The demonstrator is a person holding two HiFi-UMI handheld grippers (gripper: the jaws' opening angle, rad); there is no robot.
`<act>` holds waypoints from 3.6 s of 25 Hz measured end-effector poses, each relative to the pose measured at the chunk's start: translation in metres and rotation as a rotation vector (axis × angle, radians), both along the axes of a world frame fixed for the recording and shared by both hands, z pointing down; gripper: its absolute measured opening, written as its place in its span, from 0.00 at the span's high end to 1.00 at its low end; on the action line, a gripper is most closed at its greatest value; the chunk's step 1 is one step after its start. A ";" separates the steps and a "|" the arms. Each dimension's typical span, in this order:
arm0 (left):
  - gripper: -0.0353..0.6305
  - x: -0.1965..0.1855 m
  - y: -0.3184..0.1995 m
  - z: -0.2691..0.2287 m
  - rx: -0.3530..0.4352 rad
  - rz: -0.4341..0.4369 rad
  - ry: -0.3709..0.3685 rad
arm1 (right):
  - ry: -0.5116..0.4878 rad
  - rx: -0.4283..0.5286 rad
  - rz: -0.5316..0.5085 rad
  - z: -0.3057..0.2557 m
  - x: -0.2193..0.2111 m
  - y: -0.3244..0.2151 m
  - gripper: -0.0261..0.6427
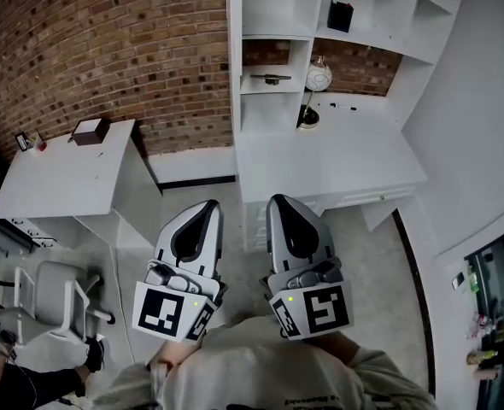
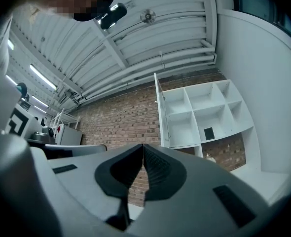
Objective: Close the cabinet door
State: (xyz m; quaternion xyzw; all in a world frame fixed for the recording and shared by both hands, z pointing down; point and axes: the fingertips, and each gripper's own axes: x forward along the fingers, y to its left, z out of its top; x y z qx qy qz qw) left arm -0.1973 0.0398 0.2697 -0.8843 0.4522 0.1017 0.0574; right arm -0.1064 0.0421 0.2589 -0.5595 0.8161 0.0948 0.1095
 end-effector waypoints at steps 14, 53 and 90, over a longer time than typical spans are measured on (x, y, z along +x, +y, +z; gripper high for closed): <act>0.94 -0.002 -0.068 0.012 -0.035 0.013 0.003 | -0.021 -0.038 -0.001 0.013 -0.003 -0.070 0.93; 0.94 0.034 -0.277 -0.035 0.049 -0.064 0.020 | 0.055 0.037 -0.185 -0.029 0.009 -0.286 0.93; 0.94 0.023 -0.318 -0.112 0.180 0.069 -0.055 | 0.139 0.040 -0.080 -0.102 -0.030 -0.351 0.76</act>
